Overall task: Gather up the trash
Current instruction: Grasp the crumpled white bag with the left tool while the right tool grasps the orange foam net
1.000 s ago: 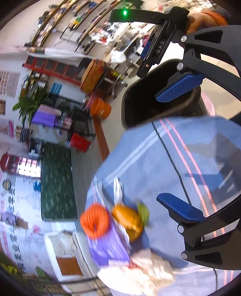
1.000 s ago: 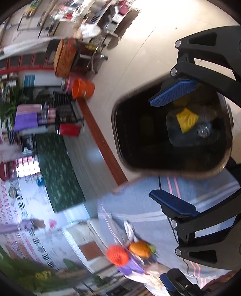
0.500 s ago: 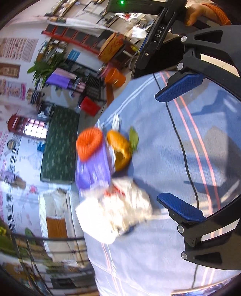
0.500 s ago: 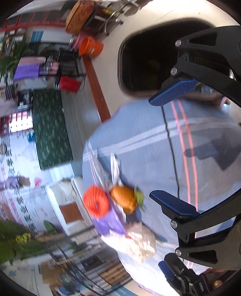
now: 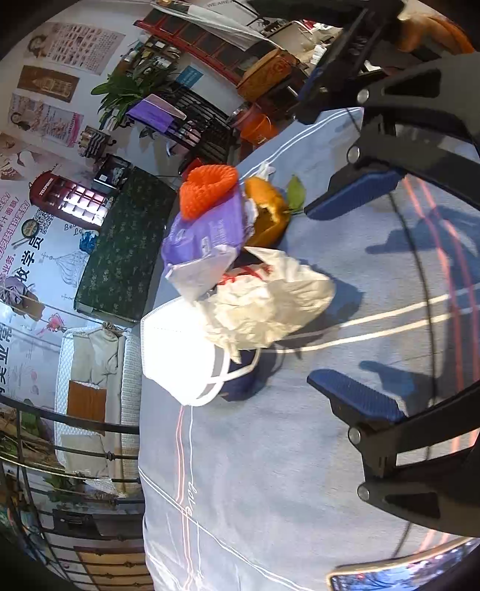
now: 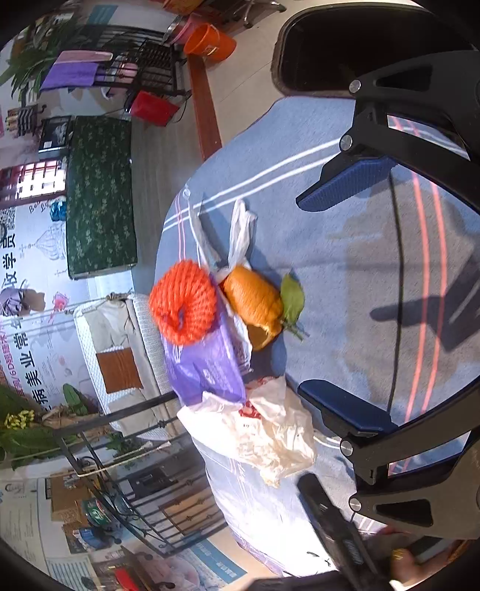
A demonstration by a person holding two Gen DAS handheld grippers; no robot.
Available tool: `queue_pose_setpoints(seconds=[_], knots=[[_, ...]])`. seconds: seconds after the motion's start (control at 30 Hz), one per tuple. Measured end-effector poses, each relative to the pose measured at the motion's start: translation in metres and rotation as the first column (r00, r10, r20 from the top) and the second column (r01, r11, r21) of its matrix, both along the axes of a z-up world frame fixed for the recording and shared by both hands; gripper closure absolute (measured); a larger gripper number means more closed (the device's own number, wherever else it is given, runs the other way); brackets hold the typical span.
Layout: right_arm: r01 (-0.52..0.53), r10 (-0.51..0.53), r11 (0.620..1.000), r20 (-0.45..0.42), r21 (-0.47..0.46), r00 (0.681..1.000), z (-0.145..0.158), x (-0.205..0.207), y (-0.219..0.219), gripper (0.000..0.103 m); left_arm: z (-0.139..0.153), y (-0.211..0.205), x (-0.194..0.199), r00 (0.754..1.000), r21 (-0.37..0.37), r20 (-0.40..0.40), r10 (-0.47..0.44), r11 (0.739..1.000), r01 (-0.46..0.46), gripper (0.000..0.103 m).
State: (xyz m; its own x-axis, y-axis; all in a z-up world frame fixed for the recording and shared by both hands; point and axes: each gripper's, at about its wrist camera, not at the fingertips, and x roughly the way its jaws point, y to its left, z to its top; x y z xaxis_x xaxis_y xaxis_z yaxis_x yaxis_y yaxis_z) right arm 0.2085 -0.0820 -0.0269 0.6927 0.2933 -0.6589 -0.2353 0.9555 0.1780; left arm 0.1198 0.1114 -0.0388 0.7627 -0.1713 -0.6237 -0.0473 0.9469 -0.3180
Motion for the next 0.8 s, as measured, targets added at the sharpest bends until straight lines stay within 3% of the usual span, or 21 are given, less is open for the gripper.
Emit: queue_pose_setpoints(seconds=[0.17, 0.33, 0.4, 0.6, 0.8], knots=[[-0.016, 0.016, 1.000, 0.008, -0.012, 1.000, 0.004, 0.006, 0.004, 0.012, -0.007, 0.003, 0.037, 0.999, 0.010, -0.038, 0.013, 1.000, -0.012, 0.028], [-0.045, 0.046, 0.999, 0.037, -0.017, 0.998, 0.010, 0.025, 0.012, 0.012, -0.025, 0.012, 0.055, 0.996, -0.071, -0.090, -0.005, 0.997, -0.001, 0.059], [-0.061, 0.062, 0.998, 0.053, -0.024, 0.997, 0.013, 0.038, 0.016, 0.012, -0.025, 0.015, 0.051, 0.997, -0.080, -0.082, 0.000, 0.997, -0.007, 0.067], [-0.063, 0.065, 0.997, 0.071, -0.036, 0.995, 0.015, 0.084, 0.026, 0.014, -0.017, 0.026, 0.027, 0.999, -0.095, -0.046, 0.021, 0.995, -0.026, 0.077], [-0.057, 0.058, 0.998, 0.020, -0.022, 0.998, 0.006, 0.132, 0.030, 0.034, -0.010, 0.028, 0.011, 0.998, -0.111, -0.024, 0.050, 0.992, -0.052, 0.077]])
